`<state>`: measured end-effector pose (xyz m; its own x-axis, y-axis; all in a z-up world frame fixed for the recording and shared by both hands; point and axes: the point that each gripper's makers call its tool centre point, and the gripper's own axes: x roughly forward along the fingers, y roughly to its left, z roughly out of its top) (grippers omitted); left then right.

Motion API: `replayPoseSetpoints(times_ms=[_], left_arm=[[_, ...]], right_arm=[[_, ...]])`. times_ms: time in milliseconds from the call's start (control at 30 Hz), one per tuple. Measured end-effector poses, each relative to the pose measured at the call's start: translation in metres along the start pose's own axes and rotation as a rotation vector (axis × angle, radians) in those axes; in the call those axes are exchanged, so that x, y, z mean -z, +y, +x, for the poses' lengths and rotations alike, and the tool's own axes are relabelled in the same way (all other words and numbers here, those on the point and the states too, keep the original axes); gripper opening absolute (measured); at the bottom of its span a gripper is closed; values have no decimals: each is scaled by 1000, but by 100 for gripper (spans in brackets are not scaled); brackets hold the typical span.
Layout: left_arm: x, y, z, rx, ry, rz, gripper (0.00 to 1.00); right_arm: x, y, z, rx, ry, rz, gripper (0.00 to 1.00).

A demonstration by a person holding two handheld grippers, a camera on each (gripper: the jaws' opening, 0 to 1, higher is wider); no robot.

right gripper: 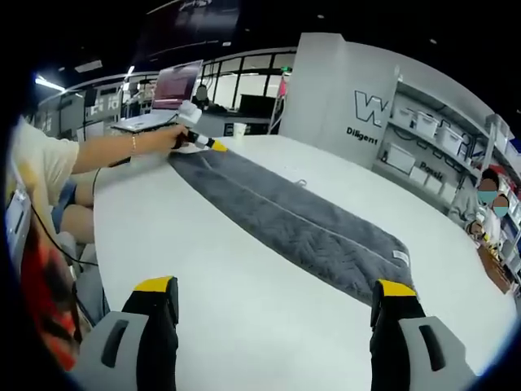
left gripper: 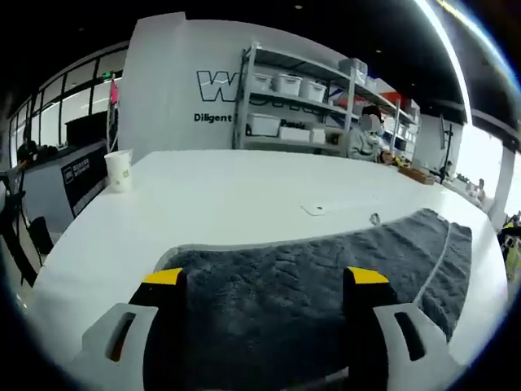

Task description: Open the folded towel by lifting each exposed corner and separating the folded layers until the towel lies flat within the target outline without major curled edges

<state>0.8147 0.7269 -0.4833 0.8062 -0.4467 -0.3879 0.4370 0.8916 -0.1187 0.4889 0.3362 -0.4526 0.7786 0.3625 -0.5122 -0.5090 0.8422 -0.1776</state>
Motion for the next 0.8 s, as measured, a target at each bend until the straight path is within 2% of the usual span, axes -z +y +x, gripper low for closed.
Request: replayPoseSetpoints(times_ms=[100, 167, 233, 333, 433, 567, 800], left_arm=[[2, -28, -11, 55, 20, 50, 89], [4, -48, -22, 93, 30, 52, 91], [6, -62, -29, 118, 36, 63, 94], [13, -82, -42, 154, 73, 124, 100], [20, -99, -55, 187, 104, 179, 100], [25, -123, -77, 227, 111, 215, 100], [32, -154, -118, 274, 87, 232, 100]], right_arm=[[1, 1, 0, 0, 1, 4, 99], [2, 2, 0, -5, -2, 4, 99], [5, 3, 0, -6, 6, -5, 99], [9, 2, -1, 0, 19, -9, 99], [12, 0, -4, -3, 18, 7, 99], [14, -2, -8, 2, 8, 26, 99], [22, 1, -13, -1, 14, 33, 99]])
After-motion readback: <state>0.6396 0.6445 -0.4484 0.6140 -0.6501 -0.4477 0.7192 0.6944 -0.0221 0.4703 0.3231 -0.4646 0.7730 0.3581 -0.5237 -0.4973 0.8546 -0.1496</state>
